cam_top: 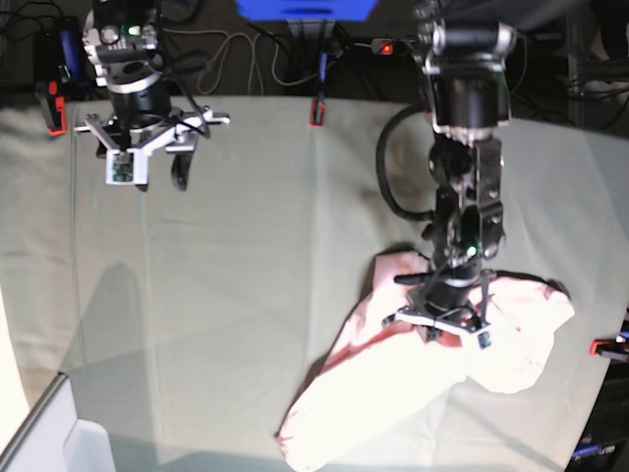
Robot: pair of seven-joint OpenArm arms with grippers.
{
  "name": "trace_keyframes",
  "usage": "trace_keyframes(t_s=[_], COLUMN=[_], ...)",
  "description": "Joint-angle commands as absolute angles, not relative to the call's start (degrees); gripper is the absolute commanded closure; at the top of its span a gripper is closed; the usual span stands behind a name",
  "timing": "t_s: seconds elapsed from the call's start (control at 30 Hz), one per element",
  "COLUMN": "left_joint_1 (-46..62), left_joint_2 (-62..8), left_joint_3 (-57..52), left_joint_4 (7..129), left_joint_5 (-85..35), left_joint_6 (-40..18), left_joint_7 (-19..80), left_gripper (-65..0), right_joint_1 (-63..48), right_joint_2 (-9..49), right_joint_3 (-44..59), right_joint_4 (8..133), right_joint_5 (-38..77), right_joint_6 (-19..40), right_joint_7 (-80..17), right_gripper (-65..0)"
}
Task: Layout the t-shirt on the table in an organized manner, then fold the t-shirt properly
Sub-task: 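Drag the grasped shirt fabric with the left gripper across the table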
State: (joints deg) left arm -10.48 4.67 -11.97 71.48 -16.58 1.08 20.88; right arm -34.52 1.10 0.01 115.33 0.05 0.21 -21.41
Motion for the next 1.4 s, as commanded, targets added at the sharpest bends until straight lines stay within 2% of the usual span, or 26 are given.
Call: trace_keyframes(t_s=[0.0,0.17,0.33,0.5,0.63,1.07,1.13,1.3,1.37], left_joint_1=[-10.33,-1.98,2.33,2.07,1.19,-5.67,-5.67,-5.32,-5.32], left_joint_2=[5.76,8.92,8.75,9.00,9.00,9.00,9.00,7.52,6.55], left_joint_3=[-10.42,0.48,19.21,31.52,34.77,45.49,45.49,45.85,45.76], left_joint_4=[76.26,93.49,100.53,100.26,98.42,87.43,86.99,89.71,91.12], left_joint_5=[-16.75,-16.75,-16.40,-16.22,-12.88,-14.81,-15.78,-15.87,-15.96], left_joint_6=[0.22,-0.13,-0.13,-0.22,-0.22,-0.04,0.13,0.13,0.13], left_joint_7=[20.62,26.15,26.24,26.24,26.15,23.87,23.87,23.87,23.87], left_gripper=[-0.3,-0.2,-0.2,-0.2,-0.2,-0.9,-4.4,-27.2,-33.9], right_joint_1=[-34.77,-34.77,-34.33,-34.33,-34.42,-34.51,-34.59,-34.33,-33.98], right_joint_2=[1.19,1.27,1.10,0.92,0.92,-0.40,-0.40,-0.40,-0.22], right_joint_3=[0.22,5.14,14.90,24.04,28.97,34.07,33.98,33.71,33.36], right_joint_4=[116.26,116.26,116.26,116.26,116.26,116.26,116.26,116.26,116.26], right_joint_5=[0.04,0.04,0.13,0.31,0.31,0.31,0.31,0.31,0.31], right_joint_6=[0.31,0.31,0.31,0.31,0.31,0.40,0.40,0.40,0.48], right_joint_7=[-19.91,-19.74,-19.74,-19.74,-19.74,-19.91,-19.91,-19.91,-19.82], right_gripper=[-30.9,-30.9,-30.9,-30.9,-30.9,-31.2,-31.2,-31.5,-31.5])
